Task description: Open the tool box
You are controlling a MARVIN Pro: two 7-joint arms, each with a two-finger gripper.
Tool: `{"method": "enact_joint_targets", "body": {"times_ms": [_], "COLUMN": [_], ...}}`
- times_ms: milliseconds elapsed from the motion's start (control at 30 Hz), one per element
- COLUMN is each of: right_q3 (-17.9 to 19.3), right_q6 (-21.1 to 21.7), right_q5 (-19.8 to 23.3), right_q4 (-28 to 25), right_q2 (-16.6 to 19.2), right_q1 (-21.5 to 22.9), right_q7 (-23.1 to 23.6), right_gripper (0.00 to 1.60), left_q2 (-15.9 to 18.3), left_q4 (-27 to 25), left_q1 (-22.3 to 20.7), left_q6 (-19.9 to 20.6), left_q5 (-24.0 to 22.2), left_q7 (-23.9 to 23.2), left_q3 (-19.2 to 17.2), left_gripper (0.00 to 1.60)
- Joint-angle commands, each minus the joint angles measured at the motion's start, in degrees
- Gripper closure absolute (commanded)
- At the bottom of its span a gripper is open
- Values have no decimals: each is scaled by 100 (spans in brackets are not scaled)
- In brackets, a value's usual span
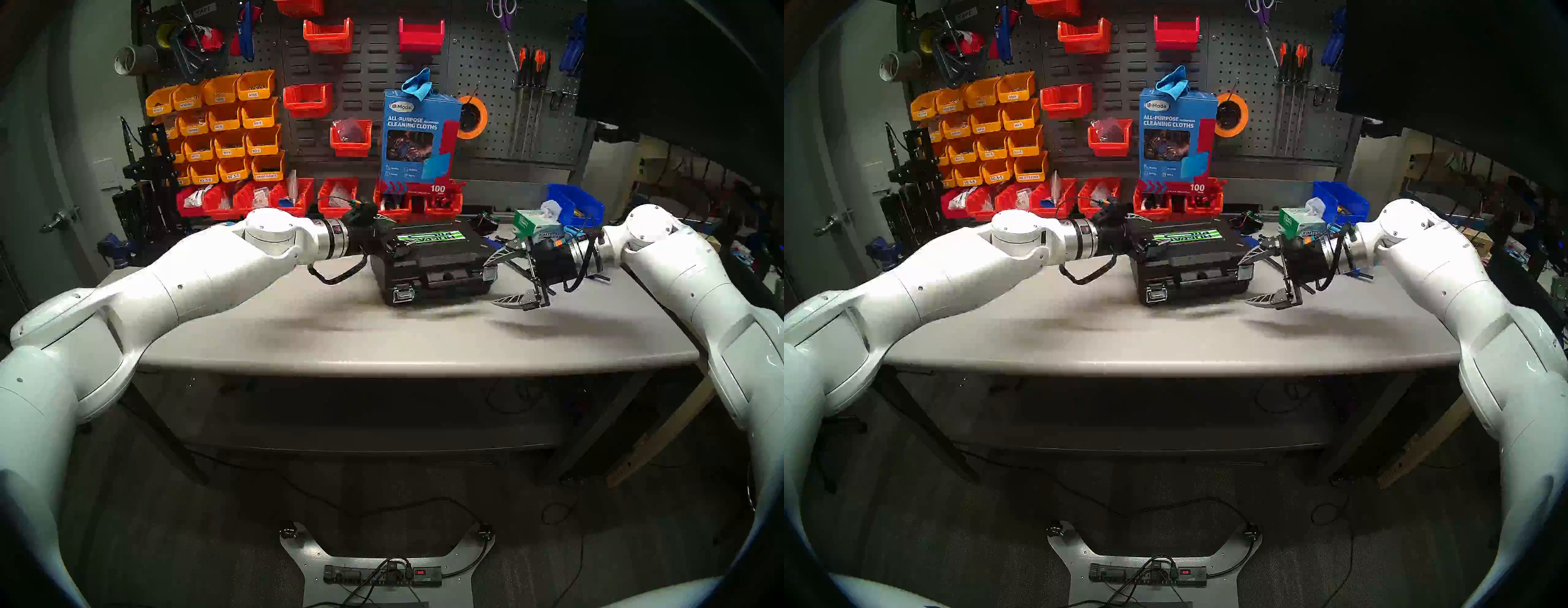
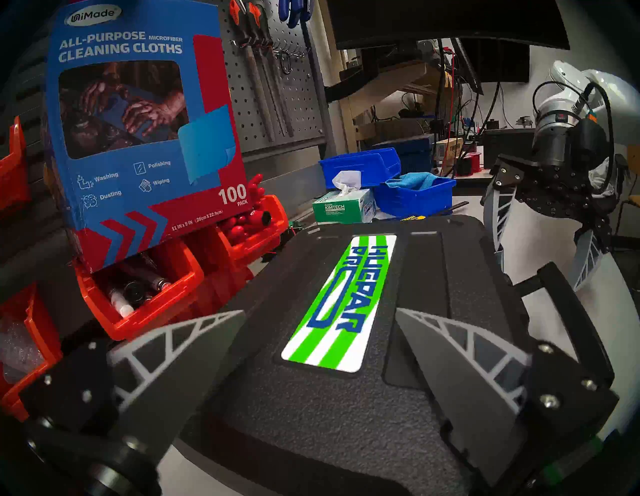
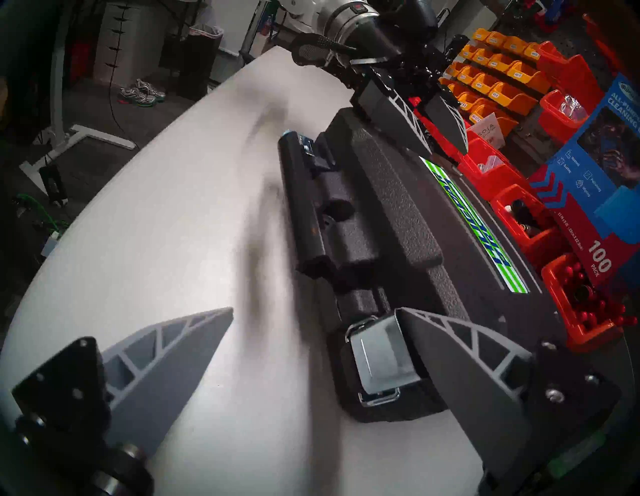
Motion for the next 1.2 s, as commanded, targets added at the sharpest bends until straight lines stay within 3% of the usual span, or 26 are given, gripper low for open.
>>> {"method": "enact_joint_targets", "body": {"times_ms": [0,633,833,1167], "right_q3": [-166,-706,-673,-328], "right_q6": [169,829,893,810], "right_q5": [268,1241,1411,1350], "right_q4": [-503,-2102,-2607,-2392], "right_q2": [218,1391,1731,1490], "right_q1": [-232,-1192,-1263,-786], "right_q7": [512,522,358,7], "right_gripper": [0,0,0,0], "left_q2": [9,14,8,7], "left_q4": [43,51,55,62], "left_q1": [312,309,299,295], "left_q6": [161,113,138,122], "left_q5": [126,84,103,87], "left_q7": [-24,-31,-27,-31], "left_q3": [317,317,344,346], "left_gripper": [0,0,0,0]}}
